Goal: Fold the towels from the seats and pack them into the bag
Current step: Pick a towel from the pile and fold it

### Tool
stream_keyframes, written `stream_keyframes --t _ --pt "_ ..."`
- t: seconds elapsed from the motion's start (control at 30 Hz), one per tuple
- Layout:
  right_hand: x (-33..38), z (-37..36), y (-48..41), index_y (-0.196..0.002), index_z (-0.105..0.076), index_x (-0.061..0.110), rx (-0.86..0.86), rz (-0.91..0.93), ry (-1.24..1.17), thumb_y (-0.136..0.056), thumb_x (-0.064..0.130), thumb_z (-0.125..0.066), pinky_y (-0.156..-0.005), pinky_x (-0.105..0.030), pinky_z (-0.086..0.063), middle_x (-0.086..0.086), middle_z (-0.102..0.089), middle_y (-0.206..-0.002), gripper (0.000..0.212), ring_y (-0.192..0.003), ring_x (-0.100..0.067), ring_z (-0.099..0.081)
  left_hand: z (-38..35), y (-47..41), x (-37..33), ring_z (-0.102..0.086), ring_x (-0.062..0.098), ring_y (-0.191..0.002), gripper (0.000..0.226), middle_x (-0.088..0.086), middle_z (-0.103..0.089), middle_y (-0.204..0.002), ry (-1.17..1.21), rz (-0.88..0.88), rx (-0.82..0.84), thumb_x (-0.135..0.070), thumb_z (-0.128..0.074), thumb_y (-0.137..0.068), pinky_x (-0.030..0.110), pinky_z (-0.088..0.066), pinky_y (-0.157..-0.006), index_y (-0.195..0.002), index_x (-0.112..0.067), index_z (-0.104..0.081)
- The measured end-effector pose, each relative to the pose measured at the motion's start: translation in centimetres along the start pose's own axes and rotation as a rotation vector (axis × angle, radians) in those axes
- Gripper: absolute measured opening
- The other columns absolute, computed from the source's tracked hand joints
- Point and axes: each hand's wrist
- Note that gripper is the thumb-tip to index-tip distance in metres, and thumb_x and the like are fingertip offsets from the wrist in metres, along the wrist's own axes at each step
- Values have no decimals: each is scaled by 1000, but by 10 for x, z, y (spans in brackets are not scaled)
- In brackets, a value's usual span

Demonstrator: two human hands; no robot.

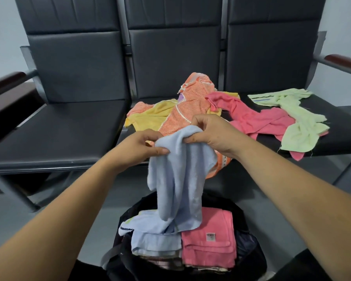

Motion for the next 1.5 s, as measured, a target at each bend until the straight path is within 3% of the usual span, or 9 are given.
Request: stream_keyframes --t 0.1,0.23,0.43,0.67,0.9,1.07,1.17,1.33,1.5 --pt "-10 3 -3 -69 -57 17 -19 -28 22 -79 1 -78 -74 -30 -48 -7 -63 -79 28 -77 -12 -56 24 4 4 -63 21 -85 38 2 -65 -90 -108 47 142 -50 -73 -81 32 -50 -84 -96 -15 -67" --pt "-20 0 -6 -73 -62 13 46 -88 201 -75 -1 -81 -74 -35 -48 -7 -65 -79 24 -77 -13 -57 26 6 6 -42 8 -61 23 -11 -45 -65 -308 134 165 -34 -66 -97 28 -40 -65 -78 -27 -55" --pt "-16 -19 -4 -140 -50 10 322 -383 -604 -88 15 -71 -71 -33 -59 -11 -69 -112 57 -85 -23 -71 9 4 -15 -64 10 -85 10 -4 -70 -88 -76 -132 13 4 -66 -92 27 -52 -82 -93 -5 -68" --pt "-18 -28 -11 -93 -70 3 191 -299 -435 -91 10 -70 -54 -22 -48 -6 -63 -70 7 -59 -13 -52 21 4 -21 -67 19 -84 19 10 -74 -91 -20 -122 -47 8 -72 -83 42 -55 -85 -91 -9 -72" --pt "5 -1 -5 -89 -70 5 -20 -50 -242 -91 4 -70 -57 -26 -50 -10 -59 -69 2 -55 -14 -53 20 2 -3 -51 13 -70 58 -2 -56 -76 -102 117 311 -27 -80 -83 24 -41 -63 -136 -31 -57" --pt "7 -14 -2 -92 -70 1 -14 37 -28 -91 6 -72 -57 -21 -51 -6 -62 -65 5 -53 -10 -56 -11 -5 -4 -57 17 -82 24 -6 -59 -89 -83 -48 81 -37 -80 -85 35 -50 -81 -86 -14 -71" --pt "0 -5 -6 -92 -70 7 -49 59 15 -91 9 -73 -58 -22 -51 3 -63 -67 4 -56 -8 -57 -9 -8 -5 -50 14 -74 38 2 -54 -76 -10 -8 75 -40 -69 -87 33 -44 -73 -83 -4 -58" --pt "-27 2 -8 -81 -58 13 189 -29 762 -93 23 -69 -58 -32 -32 1 -52 -75 20 -69 -15 -48 7 -7 -6 -40 3 -59 24 -17 -48 -61 -384 -17 -20 -35 -71 -92 18 -33 -57 -80 -18 -60" --pt "-31 15 -7 -65 -55 16 14 -79 599 -92 21 -72 -51 -26 -35 3 -51 -60 32 -54 -10 -46 20 -6 -8 -46 1 -60 24 -11 -53 -66 -555 45 -2 -41 -69 -93 17 -35 -55 -82 -20 -66"
Point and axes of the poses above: each hand's wrist, its own y-axis away from the middle knuckle, its own z-axis out of the back of the hand, x = y × z
